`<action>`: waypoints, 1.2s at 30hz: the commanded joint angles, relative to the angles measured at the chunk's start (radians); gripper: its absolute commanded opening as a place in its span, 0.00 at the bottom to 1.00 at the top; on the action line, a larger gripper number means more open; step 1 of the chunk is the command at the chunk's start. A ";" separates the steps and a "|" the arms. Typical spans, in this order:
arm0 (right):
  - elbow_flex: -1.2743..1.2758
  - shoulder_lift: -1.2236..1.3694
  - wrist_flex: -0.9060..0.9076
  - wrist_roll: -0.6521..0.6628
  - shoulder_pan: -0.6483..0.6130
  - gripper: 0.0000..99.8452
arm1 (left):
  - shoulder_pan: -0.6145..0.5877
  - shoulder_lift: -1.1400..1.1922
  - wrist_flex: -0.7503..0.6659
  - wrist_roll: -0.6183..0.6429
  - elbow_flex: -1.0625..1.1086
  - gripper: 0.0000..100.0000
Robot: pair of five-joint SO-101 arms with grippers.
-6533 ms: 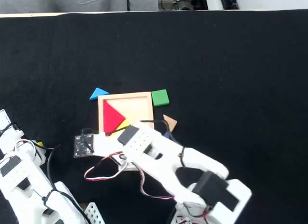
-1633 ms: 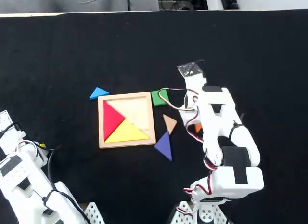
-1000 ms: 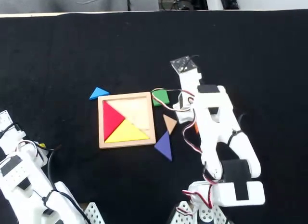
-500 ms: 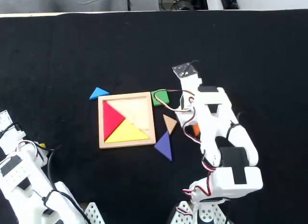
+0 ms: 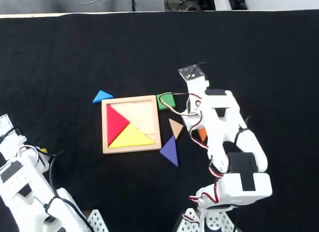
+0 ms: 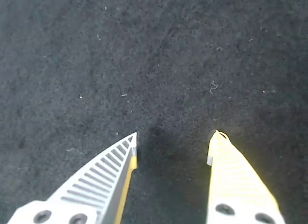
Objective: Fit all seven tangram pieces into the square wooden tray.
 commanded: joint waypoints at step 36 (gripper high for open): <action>-0.019 0.030 0.038 0.164 0.029 0.21 | 0.008 -0.017 -0.011 -0.006 -0.025 0.24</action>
